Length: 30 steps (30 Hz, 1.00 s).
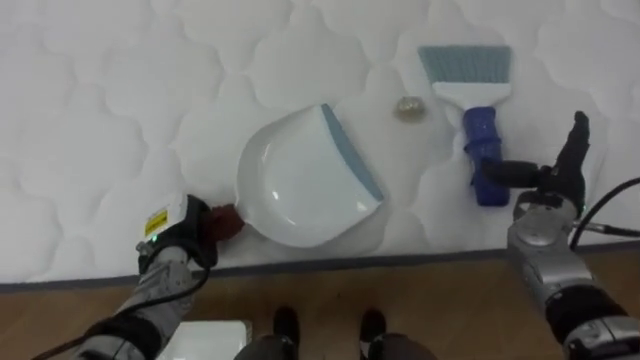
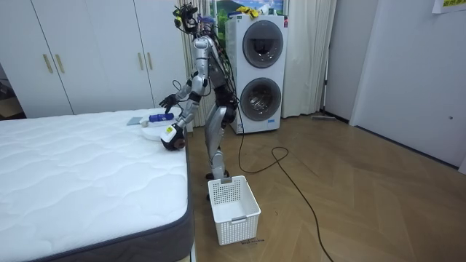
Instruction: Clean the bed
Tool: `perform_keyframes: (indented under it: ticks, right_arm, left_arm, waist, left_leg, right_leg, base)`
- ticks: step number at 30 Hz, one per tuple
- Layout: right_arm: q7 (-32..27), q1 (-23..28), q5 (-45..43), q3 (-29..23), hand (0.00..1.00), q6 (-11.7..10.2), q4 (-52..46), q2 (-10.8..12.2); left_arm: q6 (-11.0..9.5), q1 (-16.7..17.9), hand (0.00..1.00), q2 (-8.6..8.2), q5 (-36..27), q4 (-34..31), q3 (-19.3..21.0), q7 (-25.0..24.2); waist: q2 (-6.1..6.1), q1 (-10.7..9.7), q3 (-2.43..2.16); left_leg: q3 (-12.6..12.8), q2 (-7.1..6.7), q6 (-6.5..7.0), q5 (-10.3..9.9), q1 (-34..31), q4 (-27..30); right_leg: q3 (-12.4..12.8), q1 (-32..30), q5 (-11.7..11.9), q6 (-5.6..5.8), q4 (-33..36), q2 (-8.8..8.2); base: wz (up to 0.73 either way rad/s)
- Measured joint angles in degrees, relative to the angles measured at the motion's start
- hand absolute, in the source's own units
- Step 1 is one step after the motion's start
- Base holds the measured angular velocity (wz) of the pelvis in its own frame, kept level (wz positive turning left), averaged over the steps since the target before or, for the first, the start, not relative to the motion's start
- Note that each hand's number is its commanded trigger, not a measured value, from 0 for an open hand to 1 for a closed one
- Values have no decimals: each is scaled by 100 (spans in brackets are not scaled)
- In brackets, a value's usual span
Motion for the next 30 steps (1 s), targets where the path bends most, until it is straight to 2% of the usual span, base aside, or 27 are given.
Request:
perform_keyframes:
  ticks: [4, 5, 7, 11, 18, 20, 27, 30]
  right_arm:
    - [174, -197, 139, 30, 0, 1, 173, -192]
    - [235, -306, 139, 33, 0, 0, 299, -245]
    - [311, -450, 139, 33, 0, 53, 518, -306]
    - [452, -608, 313, 35, 0, 118, 737, -350]
    - [608, -679, 377, 37, 0, 262, 820, -468]
    - [718, -769, 272, 41, 0, 344, 865, -509]
    - [764, -1025, -14, 119, 0, 396, 1022, -550]
    - [762, -1160, -174, 176, 0, 502, 1024, -550]
  left_arm:
    - [-58, -42, 100, 91, -8, -250, -20, -69]
    - [-104, -96, 100, 94, -14, -248, -19, -106]
    - [-148, -155, 100, 90, -13, -256, -25, -174]
    - [-151, -192, 100, 116, -10, -362, -30, -195]
    - [-66, -344, 100, 118, -7, -373, -155, -274]
    - [-78, -378, 100, 118, -12, -386, -156, -346]
    - [50, -392, 100, 130, -12, -443, -211, -431]
    - [107, -398, 100, 134, -11, -443, -222, -473]
  waist:
    - [14, 45, 9]
    - [22, 120, 17]
    - [9, 154, 33]
    - [19, 167, 43]
    - [63, 284, 69]
    - [113, 300, 91]
    - [152, 299, 80]
    - [152, 299, 80]
  left_leg:
    - [-12, -26, -3, 2, -318, 163]
    - [-8, -24, -1, 1, -395, 210]
    - [-10, -56, -1, 1, -437, 258]
    - [-68, -63, -15, -16, -569, 379]
    - [-84, -89, -19, -18, -637, 413]
    - [-85, -92, -20, -17, -640, 451]
    - [-76, -105, -23, -18, -718, 510]
    - [-70, -110, -27, -22, -754, 592]
  right_leg:
    - [-4, -347, -54, -19, 235, -51]
    - [27, -432, -58, -25, 336, -60]
    - [44, -522, -79, -32, 494, -139]
    - [-12, -609, -174, -50, 550, -151]
    - [-50, -707, -189, -68, 673, -163]
    - [-72, -717, -193, -74, 697, -217]
    - [-76, -807, -207, -92, 782, -226]
    - [-71, -846, -238, -99, 875, -232]
  base:
    - [7]
    - [0]
    - [7]
    - [8]
    - [1]
    - [0]
    - [0]
    - [1]
